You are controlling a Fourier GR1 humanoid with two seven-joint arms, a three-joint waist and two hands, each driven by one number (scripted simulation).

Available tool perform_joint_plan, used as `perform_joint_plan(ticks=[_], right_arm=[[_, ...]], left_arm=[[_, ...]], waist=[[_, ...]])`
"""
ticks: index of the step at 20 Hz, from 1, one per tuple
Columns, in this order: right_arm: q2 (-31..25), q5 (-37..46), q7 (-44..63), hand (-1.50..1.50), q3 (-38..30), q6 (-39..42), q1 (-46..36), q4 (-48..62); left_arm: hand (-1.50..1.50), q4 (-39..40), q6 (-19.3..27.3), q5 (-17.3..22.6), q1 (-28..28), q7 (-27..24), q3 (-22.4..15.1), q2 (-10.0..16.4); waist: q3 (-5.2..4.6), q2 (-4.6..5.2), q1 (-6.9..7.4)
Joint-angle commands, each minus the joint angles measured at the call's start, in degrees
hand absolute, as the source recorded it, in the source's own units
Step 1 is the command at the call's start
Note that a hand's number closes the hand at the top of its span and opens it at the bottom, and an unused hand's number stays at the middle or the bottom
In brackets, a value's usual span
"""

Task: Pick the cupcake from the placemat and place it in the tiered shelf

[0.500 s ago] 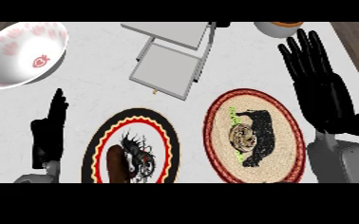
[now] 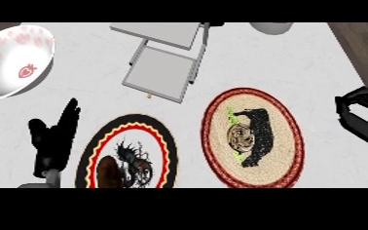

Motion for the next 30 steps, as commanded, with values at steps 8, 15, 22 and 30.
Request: perform_joint_plan(ticks=[8,15,22,30], right_arm=[[-5.88,-0.52,-5.60,-1.50,-1.95,12.86,11.11,-0.10],[-8.61,-1.06,12.53,-1.50,2.01,15.24,14.74,-21.11],[-9.50,3.90,40.69,-1.50,9.09,8.84,9.80,-35.99],[-2.78,21.21,58.54,-1.50,23.70,3.55,-4.50,-32.28]], left_arm=[[0.00,2.36,-7.78,5.33,-3.33,7.76,0.82,-0.13],[0.00,-2.90,-6.66,4.27,-0.52,10.24,0.42,-0.13],[0.00,-0.54,-7.44,3.99,-3.05,10.84,0.93,-0.39],[0.00,2.34,-7.64,2.75,-6.11,9.37,1.92,-1.58]], waist=[[-0.02,-0.43,1.59],[-0.08,-0.56,2.08],[-0.13,-0.37,2.52],[-0.08,-0.24,2.75]])
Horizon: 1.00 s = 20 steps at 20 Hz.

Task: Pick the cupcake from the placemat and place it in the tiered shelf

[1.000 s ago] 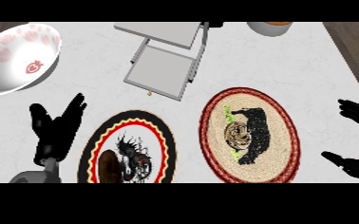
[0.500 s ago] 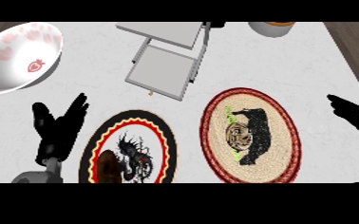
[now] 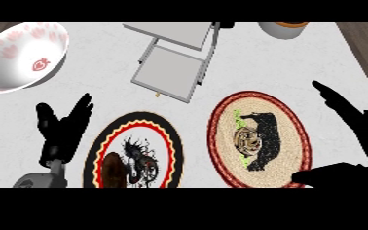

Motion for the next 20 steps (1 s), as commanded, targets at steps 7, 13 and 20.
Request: perform_joint_plan(ticks=[7,13,20], right_arm=[[8.83,10.78,14.21,-1.50,12.88,2.77,-13.95,12.32],[11.44,17.34,17.82,-1.50,17.88,2.96,-8.50,8.35],[14.78,23.73,17.07,-1.50,17.43,2.55,-8.59,12.10]], left_arm=[[0.00,-0.11,0.46,-1.55,0.69,1.28,-0.71,-2.31],[0.00,-2.18,-1.23,-0.93,2.33,2.82,0.29,-1.92],[0.00,2.99,-2.67,-1.83,2.72,-2.23,1.81,-3.38]], waist=[[-0.13,0.21,0.07],[-0.12,-0.03,-0.68],[-0.12,0.07,-0.80]])
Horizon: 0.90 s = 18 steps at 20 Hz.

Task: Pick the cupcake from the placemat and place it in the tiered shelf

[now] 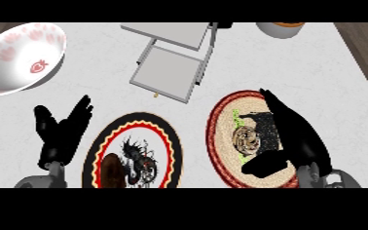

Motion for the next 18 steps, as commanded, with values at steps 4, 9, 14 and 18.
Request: perform_joint_plan(ticks=[4,9,14,18], right_arm=[[3.27,4.29,1.97,-1.50,-1.07,1.78,1.39,1.61],[7.34,9.70,1.97,-1.50,1.76,-0.30,2.96,5.38],[9.17,15.80,-1.54,-1.50,2.41,-1.70,3.33,12.10],[7.98,16.91,-5.09,-1.50,-0.27,-2.17,5.12,13.52]], left_arm=[[0.00,3.56,-1.26,0.19,-2.55,2.33,1.92,-0.20],[0.00,-4.79,0.74,-1.27,1.38,5.48,0.11,-1.45],[0.00,-2.02,-1.38,-1.51,1.21,3.10,1.54,-1.16],[0.00,2.80,-0.18,-3.80,-2.80,2.99,0.99,-2.70]], waist=[[-0.27,0.25,-0.21],[-0.24,0.17,0.09],[-0.25,0.22,0.03],[-0.25,0.27,-0.27]])
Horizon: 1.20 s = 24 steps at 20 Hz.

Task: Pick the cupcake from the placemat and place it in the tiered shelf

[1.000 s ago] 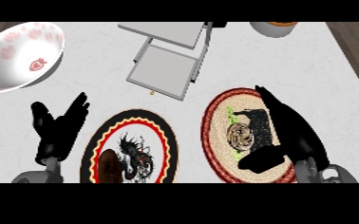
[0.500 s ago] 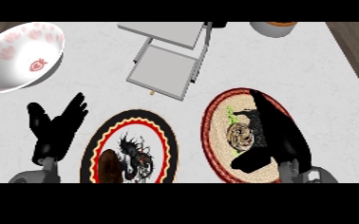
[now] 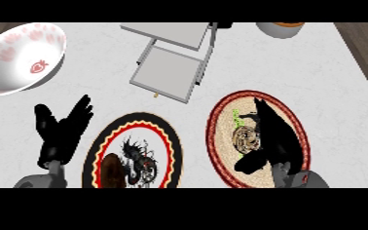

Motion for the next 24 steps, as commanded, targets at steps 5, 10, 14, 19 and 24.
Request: perform_joint_plan(ticks=[5,10,14,19,24], right_arm=[[1.97,4.90,-4.40,-1.50,-2.56,-1.74,1.70,3.68],[6.11,6.87,-8.73,-1.50,-3.62,-3.76,-2.31,11.52],[6.93,8.15,-17.10,-1.50,-5.32,-10.72,-1.11,20.18],[3.43,6.63,-17.59,1.50,1.78,6.02,-3.36,21.12],[3.95,3.97,-25.01,1.50,-2.66,0.88,1.45,16.29]], left_arm=[[0.00,4.28,-1.52,-0.86,-1.80,-0.81,1.46,-1.18],[0.00,6.29,-0.25,-2.31,-3.96,-0.89,1.66,-2.75],[0.00,2.90,-2.52,-0.56,-3.03,2.22,2.99,-0.80],[0.00,0.09,-1.83,-2.13,-0.81,1.68,1.24,-1.73],[0.00,5.07,-0.65,-3.76,-2.18,-1.53,2.02,-3.45]], waist=[[-0.34,0.26,-0.17],[-0.35,0.30,-0.11],[-0.32,0.34,0.10],[-0.35,0.50,1.25],[-0.35,0.28,-0.32]])
